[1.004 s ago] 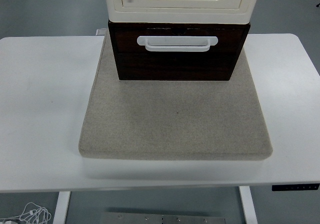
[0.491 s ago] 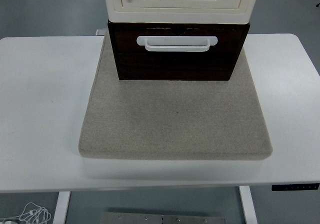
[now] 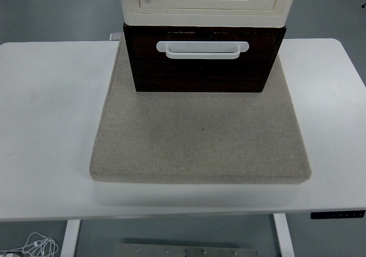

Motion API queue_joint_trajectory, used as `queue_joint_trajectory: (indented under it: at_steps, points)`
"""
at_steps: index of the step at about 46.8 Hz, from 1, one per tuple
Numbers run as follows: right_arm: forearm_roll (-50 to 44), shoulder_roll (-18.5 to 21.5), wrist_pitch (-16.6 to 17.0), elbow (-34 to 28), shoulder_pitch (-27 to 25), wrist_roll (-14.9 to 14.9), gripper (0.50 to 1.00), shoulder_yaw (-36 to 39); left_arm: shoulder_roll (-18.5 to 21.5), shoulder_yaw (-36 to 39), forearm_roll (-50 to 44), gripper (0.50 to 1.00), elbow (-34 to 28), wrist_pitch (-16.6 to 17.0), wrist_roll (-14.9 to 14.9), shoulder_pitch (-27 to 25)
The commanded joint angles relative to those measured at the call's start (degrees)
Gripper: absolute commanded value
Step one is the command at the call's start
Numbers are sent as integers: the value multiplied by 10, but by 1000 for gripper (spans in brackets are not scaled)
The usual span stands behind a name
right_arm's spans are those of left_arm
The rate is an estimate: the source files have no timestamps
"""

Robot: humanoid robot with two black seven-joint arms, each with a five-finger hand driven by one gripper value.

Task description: Open the drawer under the combination cabinet

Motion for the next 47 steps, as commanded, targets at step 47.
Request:
queue_joint_trajectory:
  at_steps: [47]
  points:
    - [0,0,0,0,0,0,926,0,48,475,-8,1000,-211,-87,98,-190]
